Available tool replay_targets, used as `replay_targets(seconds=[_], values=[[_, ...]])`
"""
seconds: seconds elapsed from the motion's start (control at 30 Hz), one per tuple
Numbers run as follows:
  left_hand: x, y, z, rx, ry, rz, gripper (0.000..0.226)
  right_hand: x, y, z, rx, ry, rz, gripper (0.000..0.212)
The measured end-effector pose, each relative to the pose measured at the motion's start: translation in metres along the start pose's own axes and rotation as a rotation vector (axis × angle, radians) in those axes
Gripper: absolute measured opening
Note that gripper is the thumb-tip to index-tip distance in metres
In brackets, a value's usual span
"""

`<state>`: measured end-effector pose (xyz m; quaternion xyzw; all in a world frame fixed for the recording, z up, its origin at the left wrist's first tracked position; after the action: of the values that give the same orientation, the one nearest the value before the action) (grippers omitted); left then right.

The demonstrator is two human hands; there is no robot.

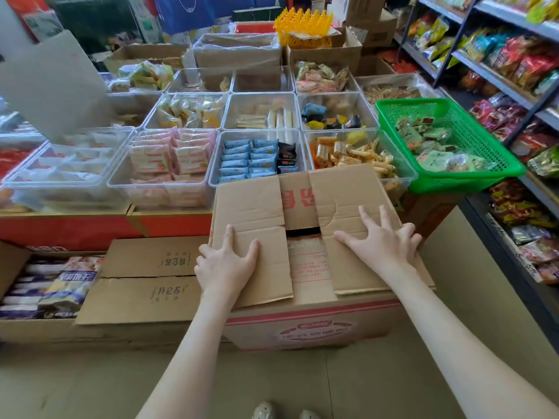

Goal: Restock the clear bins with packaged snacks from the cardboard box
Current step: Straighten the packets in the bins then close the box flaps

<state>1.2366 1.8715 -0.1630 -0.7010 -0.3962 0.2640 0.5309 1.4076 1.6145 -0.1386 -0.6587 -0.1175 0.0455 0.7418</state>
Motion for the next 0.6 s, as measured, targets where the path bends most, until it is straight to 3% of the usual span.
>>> replay_targets(seconds=[0.3,0.6], values=[[0.002,-0.071,0.054,0.022,-0.02,-0.119,0.078,-0.025,-0.038,0.068,0.043,-0.065,-0.06,0.088],[-0.007,-0.139,0.237,0.107,-0.239,-0.239,0.078,-0.094,-0.023,0.248,0.155,-0.284,-0.031,0.088]])
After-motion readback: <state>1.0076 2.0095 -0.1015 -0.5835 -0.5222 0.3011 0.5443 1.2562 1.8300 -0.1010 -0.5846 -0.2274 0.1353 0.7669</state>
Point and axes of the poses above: each hand's wrist, its own x-axis towards the middle knuckle, its own y-axis out of the palm, z = x × y, the point moved 6 cm from there along x, towards the middle knuckle, and after that the axes turned 14 degrees about -z, right-handed, at the moved point
